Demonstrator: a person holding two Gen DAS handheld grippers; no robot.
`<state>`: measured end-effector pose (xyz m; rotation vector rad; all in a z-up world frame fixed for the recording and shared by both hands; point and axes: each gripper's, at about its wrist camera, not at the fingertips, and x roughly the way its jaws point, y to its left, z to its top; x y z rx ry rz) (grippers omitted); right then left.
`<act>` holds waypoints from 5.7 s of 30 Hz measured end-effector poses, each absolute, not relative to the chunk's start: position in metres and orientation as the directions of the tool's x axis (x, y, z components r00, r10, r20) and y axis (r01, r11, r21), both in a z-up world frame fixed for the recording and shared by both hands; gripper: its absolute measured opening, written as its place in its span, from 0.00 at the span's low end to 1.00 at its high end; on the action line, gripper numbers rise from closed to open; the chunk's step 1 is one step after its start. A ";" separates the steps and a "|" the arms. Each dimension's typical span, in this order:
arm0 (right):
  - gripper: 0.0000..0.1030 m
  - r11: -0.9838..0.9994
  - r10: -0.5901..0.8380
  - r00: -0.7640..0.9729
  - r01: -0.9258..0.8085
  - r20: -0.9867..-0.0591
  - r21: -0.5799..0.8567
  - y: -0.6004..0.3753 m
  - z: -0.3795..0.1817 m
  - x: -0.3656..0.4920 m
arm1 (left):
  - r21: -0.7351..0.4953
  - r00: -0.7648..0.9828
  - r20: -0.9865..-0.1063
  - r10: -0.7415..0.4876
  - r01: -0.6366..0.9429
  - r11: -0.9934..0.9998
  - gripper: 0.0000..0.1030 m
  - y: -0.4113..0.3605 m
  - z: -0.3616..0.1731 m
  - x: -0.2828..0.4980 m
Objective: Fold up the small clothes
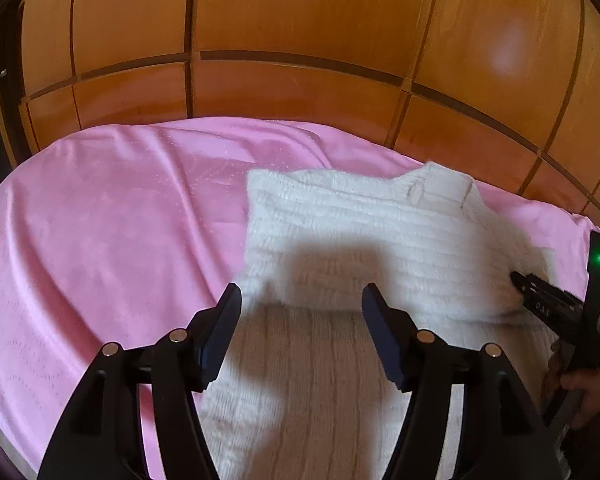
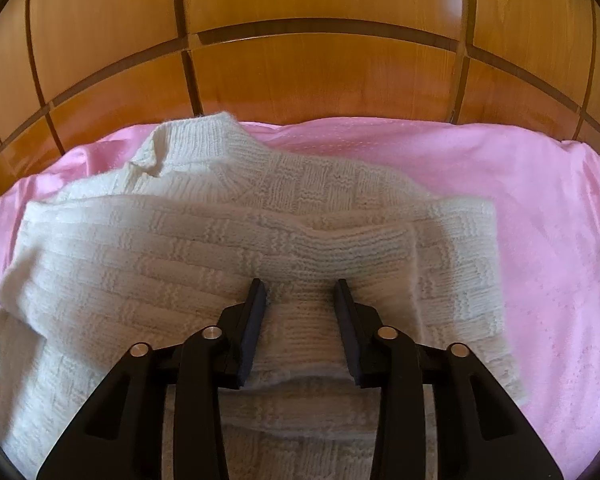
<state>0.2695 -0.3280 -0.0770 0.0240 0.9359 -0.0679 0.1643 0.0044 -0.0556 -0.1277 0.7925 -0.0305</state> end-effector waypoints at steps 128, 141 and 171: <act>0.04 0.984 0.159 0.574 -0.153 -0.803 0.085 -0.320 -0.021 0.121 | -0.260 0.641 -0.674 -0.366 0.258 0.931 0.00 0.017 -0.072 0.088; 0.10 0.979 0.202 0.539 -0.118 -0.818 0.164 -0.328 -0.033 0.150 | -0.227 0.650 -0.683 -0.332 0.244 0.943 0.00 0.005 -0.073 0.124; 0.05 0.996 0.054 0.573 -0.089 -0.818 0.004 -0.303 -0.074 0.167 | -0.137 0.604 -0.759 -0.244 0.218 0.966 0.11 -0.020 -0.113 0.148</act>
